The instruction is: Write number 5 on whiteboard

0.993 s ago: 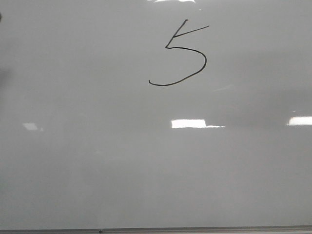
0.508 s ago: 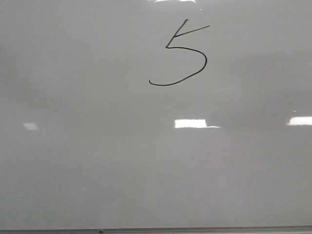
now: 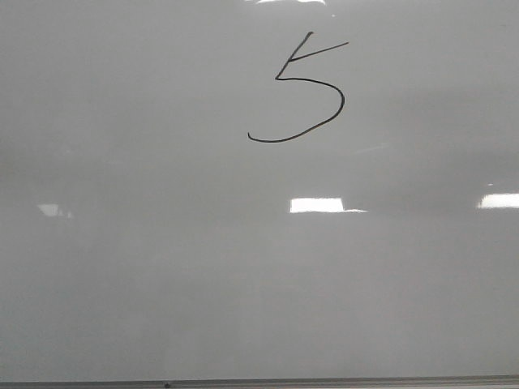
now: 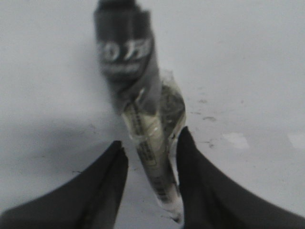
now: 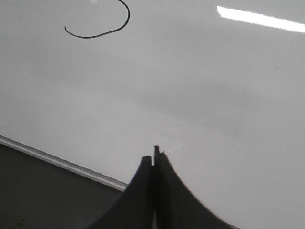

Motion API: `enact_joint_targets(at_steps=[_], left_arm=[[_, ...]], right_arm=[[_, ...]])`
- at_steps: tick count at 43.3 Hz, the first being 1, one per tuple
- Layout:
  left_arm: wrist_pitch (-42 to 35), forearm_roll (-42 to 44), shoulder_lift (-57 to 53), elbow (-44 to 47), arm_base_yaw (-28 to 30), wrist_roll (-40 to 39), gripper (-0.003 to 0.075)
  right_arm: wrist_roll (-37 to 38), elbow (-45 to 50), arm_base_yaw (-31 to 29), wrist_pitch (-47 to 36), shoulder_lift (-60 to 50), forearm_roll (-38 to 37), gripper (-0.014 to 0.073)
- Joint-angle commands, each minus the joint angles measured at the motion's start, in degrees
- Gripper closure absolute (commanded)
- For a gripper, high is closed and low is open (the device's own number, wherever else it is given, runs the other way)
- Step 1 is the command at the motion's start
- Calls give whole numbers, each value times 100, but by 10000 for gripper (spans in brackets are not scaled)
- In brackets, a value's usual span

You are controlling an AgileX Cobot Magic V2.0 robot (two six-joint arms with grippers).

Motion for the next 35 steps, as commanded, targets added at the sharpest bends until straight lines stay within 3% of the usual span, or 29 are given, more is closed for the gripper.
enact_joint_targets(at_steps=[1,9,19,35], left_arm=[[-505,-49,-151,-157,-31,-23,300],[-494,-49,-162,-157,-31,-23,274],[113,-49,-646,-157,-31,-23,280],[858,-49,-2837,-60,-31,-23,284]], right_arm=[[-10,-151,-43,-435,12,-20,654],[-15,-151,-43,-435,12,-20,654],[-21,-151,-43,-456,12,-20,654],[-26,-151,-43,-849,-211,-20,654]])
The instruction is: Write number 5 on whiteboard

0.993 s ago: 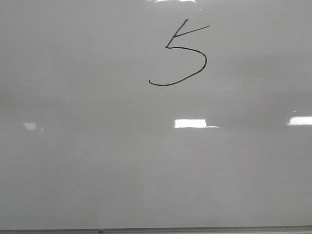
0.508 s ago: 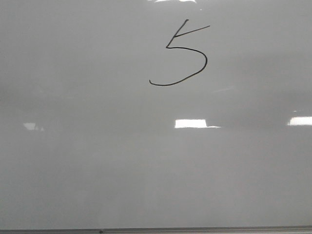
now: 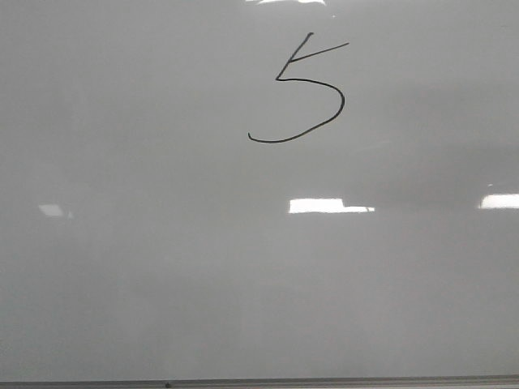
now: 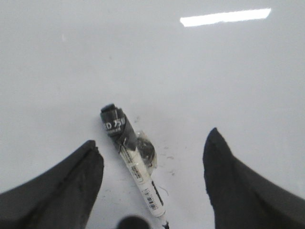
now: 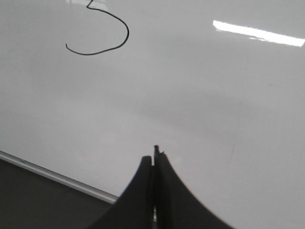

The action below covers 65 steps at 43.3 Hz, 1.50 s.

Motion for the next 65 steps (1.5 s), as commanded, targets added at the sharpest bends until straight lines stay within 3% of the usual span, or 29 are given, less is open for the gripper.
enact_joint_targets(at_steps=[1,8,23,33,65], left_arm=[[-128,-49,-718,-28,-31,-23,288],[-53,-49,-1815,524,-31,-23,391],[703,-49,-4107,1530,-31,-23,741],[717,-49,-4776,1627,-31,-23,741],[646,-49,-4787,1661,-31,-23,741]], right_arm=[[-26,-151,-43,-573,-197,-25,654],[-72,-34,-43,-871,-750,-48,654],[-72,307,-43,-1194,-1526,-48,654],[-72,307,-43,-1174,-1533,-48,654],[-72,307,-43,-1173,-1533,-48,654]])
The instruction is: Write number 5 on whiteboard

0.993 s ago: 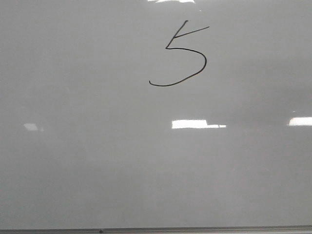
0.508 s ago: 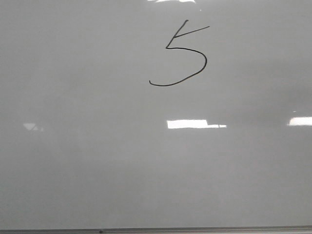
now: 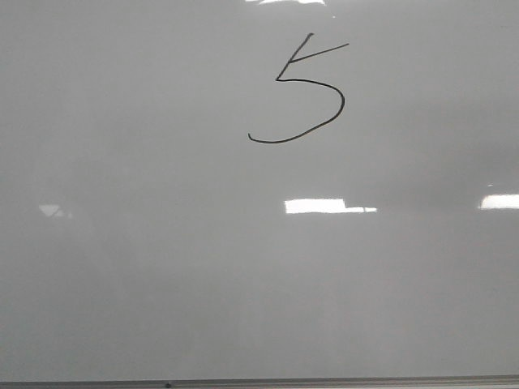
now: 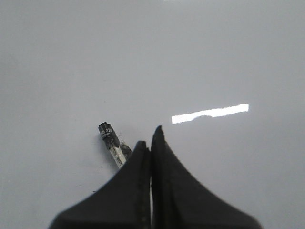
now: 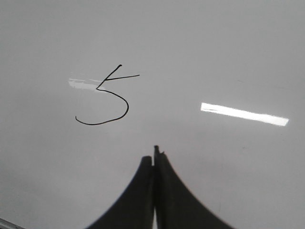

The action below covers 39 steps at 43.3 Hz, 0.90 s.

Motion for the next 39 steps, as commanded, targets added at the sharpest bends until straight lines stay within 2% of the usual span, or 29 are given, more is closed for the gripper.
enact_joint_targets(at_steps=[1,4,11,16,25,33,39], left_arm=[[-514,-76,62,-94,-31,-23,741],[-633,148,15,17,-31,-390,741],[-846,1887,-225,362,-282,-2482,741],[-1224,2616,-452,828,-595,-3150,741],[-1548,2711,-1090,1661,-661,-3266,741],[-2147,2711,-1068,2295,-661,-3266,741],[-2065,2651,-1068,2282,-661,-3266,741]], right_arm=[[-51,-155,-43,-481,44,-48,654],[-51,-155,-43,-481,44,-48,654],[-51,-155,-43,-481,44,-48,654],[-51,-155,-43,-481,44,-48,654],[-51,-155,-43,-481,44,-48,654],[-51,-155,-43,-453,44,-48,654],[-51,-155,-43,-453,44,-48,654]])
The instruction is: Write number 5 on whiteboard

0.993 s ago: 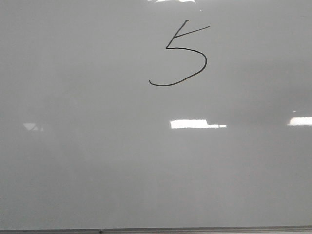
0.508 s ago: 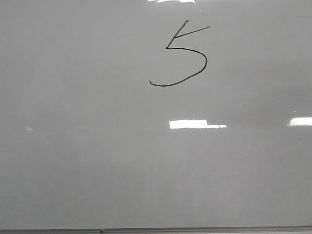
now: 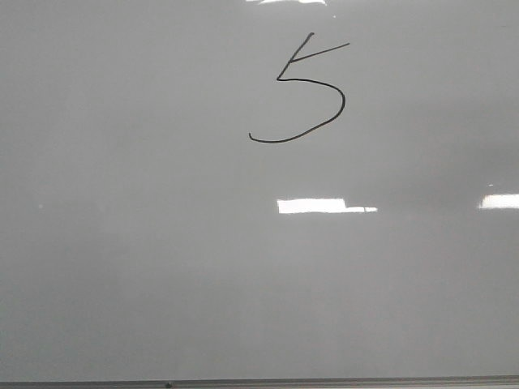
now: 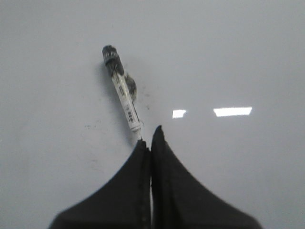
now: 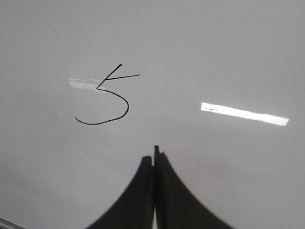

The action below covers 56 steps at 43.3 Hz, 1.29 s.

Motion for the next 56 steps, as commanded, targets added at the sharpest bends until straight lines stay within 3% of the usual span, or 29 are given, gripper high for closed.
enact_joint_targets(at_steps=[1,44,56], left_arm=[[-560,-54,-89,20,-37,-53,741],[-560,-54,-77,20,-37,-53,741],[-560,-54,-77,20,-37,-53,741]], right_arm=[[-51,-155,-43,-453,44,-48,654],[-51,-54,-62,-566,-14,-48,654],[-51,1033,-847,-1241,-494,-92,654]])
